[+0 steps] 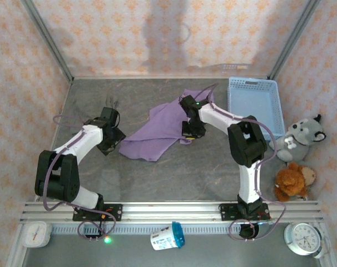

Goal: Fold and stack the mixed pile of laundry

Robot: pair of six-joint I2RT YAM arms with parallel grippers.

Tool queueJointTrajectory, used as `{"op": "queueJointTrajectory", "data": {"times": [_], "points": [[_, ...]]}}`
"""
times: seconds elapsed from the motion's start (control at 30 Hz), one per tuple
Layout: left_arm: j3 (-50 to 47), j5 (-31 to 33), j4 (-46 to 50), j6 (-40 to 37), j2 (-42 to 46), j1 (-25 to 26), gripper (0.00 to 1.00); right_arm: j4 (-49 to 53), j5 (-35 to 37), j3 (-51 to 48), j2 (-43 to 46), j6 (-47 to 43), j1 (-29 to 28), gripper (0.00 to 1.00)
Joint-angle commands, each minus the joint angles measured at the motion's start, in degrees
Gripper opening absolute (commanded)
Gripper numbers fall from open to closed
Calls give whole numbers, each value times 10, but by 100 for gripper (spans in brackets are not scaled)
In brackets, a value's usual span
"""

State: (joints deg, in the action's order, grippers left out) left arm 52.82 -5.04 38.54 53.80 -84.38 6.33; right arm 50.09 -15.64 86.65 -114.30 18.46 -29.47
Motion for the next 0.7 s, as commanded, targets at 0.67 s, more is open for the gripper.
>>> {"op": "queueJointTrajectory", "data": {"times": [0.67], "points": [[-46,-109,-75,239,-27,82,60,89,58,84,45,-43,13,0]]}}
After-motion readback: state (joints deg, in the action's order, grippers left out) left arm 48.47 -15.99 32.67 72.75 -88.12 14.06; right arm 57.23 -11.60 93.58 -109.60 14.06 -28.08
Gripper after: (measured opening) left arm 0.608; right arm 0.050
